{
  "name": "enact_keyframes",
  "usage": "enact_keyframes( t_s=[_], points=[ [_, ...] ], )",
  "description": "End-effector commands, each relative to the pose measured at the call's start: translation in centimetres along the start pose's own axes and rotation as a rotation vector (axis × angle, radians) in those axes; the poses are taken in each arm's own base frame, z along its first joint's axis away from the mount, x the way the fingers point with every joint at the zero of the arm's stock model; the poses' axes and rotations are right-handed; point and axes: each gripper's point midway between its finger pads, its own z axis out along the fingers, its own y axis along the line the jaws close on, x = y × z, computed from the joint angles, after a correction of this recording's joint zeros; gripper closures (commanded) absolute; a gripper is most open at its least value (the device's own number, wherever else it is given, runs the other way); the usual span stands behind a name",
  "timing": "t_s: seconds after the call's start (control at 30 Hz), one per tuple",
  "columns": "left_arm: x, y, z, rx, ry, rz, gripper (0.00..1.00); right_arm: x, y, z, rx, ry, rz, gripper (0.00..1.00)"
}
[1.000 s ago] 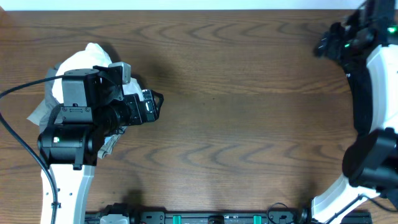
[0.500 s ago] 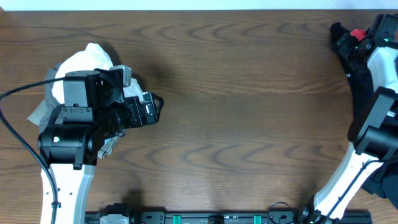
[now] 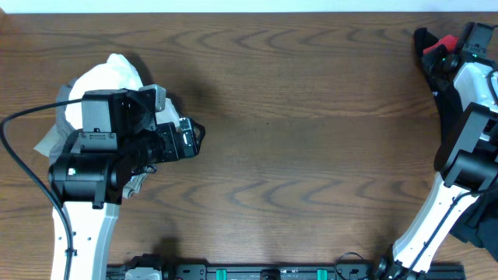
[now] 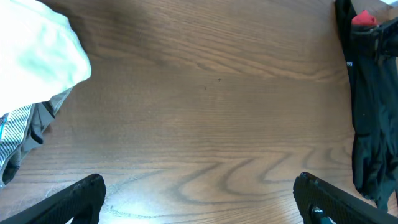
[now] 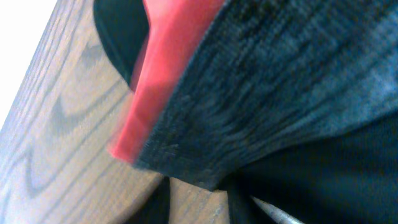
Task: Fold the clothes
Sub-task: 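Reach the right gripper to the black pants' red waistband and grasp it, then drag the waistband leftward with the right gripper toward the left gripper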
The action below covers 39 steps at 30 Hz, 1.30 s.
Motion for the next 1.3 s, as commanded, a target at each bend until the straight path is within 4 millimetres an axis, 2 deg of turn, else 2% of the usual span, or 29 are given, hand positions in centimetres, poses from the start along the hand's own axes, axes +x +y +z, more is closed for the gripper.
enact_keyframes(
  t_s=[0.0, 0.07, 0.17, 0.3, 0.4, 0.43, 0.57, 0.73, 0.77, 0.87, 0.93, 0.97, 1.1, 1.13, 1.2, 1.27],
  points=[
    [-0.5, -0.4, -0.1, 0.013, -0.001, 0.008, 0.02, -1.3, 1.1, -1.7, -0.064, -0.003, 0.017, 0.99],
    [-0.5, -0.3, 0.1, 0.012, 0.005, 0.005, 0.02, -1.3, 2.1, -2.8, -0.116, 0.013, -0.012, 0.99],
    [-0.5, -0.2, 0.3, 0.007, 0.011, 0.006, 0.02, -0.9, 5.2, -5.5, -0.243, 0.045, -0.101, 0.99],
    [-0.8, -0.1, 0.3, 0.005, 0.000, 0.026, 0.02, 0.4, 9.9, -10.9, -0.417, 0.087, -0.215, 0.99],
    [-1.4, 0.1, 0.0, -0.016, -0.030, 0.040, 0.02, 2.9, 13.3, -15.5, -0.499, 0.124, -0.311, 0.99],
    [-1.6, 0.2, -0.2, -0.028, -0.042, 0.044, 0.02, 3.6, 13.9, -16.4, -0.504, 0.131, -0.334, 0.99],
    [-3.2, 0.1, -1.9, -0.072, -0.118, 0.067, 0.02, 8.8, 17.2, -20.0, -0.531, 0.191, -0.486, 0.99],
    [-5.6, -1.4, -5.7, -0.088, -0.251, 0.112, 0.02, 16.0, 20.3, -21.2, -0.532, 0.307, -0.586, 0.99],
    [-6.2, -1.8, -6.8, -0.092, -0.288, 0.123, 0.02, 18.6, 21.1, -21.5, -0.537, 0.354, -0.619, 0.99],
    [-6.8, -2.0, -8.6, -0.121, -0.346, 0.133, 0.02, 23.8, 23.0, -22.4, -0.570, 0.409, -0.748, 0.99],
    [-6.8, -1.6, -9.5, -0.158, -0.369, 0.130, 0.02, 27.9, 24.2, -23.3, -0.592, 0.448, -0.846, 0.99],
    [-6.7, -1.4, -9.7, -0.172, -0.370, 0.128, 0.02, 29.2, 24.4, -23.5, -0.588, 0.458, -0.871, 0.99],
    [-5.5, -0.9, -9.4, -0.193, -0.318, 0.145, 0.02, 36.4, 25.3, -25.3, -0.605, 0.491, -1.078, 0.99],
    [-5.2, -0.8, -9.3, -0.198, -0.302, 0.153, 0.02, 37.7, 25.4, -25.7, -0.612, 0.493, -1.129, 0.96],
    [-4.9, -0.5, -8.9, -0.204, -0.279, 0.153, 0.02, 39.4, 25.3, -25.9, -0.575, 0.456, -1.209, 0.76],
    [-4.9, -0.4, -8.6, -0.206, -0.268, 0.150, 0.02, 39.1, 25.3, -25.9, -0.528, 0.402, -1.233, 0.71]
  ],
)
